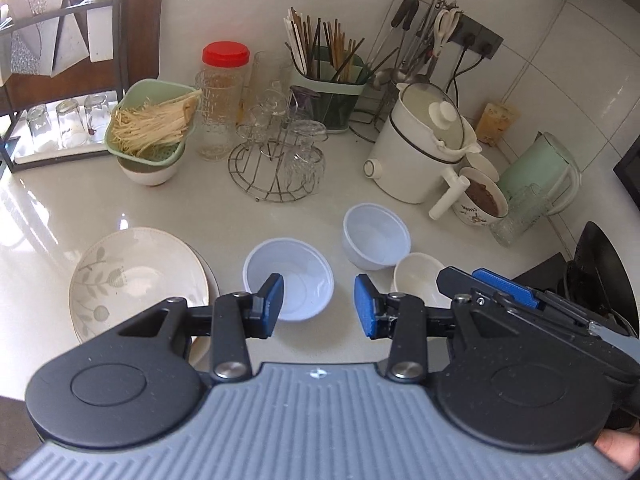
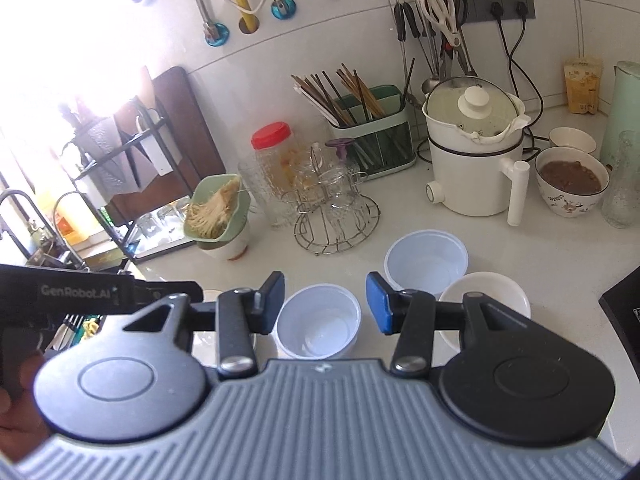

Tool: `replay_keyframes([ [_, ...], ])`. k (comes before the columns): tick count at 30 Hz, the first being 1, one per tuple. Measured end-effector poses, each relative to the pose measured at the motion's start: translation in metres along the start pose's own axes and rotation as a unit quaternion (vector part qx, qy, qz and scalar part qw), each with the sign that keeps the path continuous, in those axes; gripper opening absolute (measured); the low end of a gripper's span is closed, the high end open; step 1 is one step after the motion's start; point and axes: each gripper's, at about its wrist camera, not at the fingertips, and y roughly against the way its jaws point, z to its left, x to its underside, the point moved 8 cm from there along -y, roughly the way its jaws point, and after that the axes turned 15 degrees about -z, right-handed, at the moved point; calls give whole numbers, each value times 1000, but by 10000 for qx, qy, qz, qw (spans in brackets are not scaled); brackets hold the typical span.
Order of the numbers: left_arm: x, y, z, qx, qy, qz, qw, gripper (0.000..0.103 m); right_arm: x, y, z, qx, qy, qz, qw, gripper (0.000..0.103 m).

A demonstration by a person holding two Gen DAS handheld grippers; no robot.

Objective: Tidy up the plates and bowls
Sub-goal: 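Lift the plastic bowl with both tools and carry it over the other plastic bowl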

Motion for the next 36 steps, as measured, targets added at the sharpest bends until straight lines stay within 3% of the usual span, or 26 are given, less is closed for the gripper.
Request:
replay_keyframes([
  [8, 9, 3, 2, 14, -87, 110, 9999, 45, 5, 13, 2, 71, -19, 33, 10000, 48],
  [14, 3, -9, 10, 253, -183, 143, 9994, 45, 6, 12, -1, 382, -154, -140, 9991, 48],
  [21, 0, -29, 10, 690, -68, 287, 9972, 45, 3, 8, 2, 647, -8, -138, 9978, 48],
  [24, 2, -38, 15, 677, 157, 334, 9970, 45, 4, 6, 1, 758, -30, -178, 9970, 48],
  [36, 14, -52, 14, 1087, -373, 271, 9930, 45, 10, 5, -9, 1224, -269, -462, 9910, 48],
])
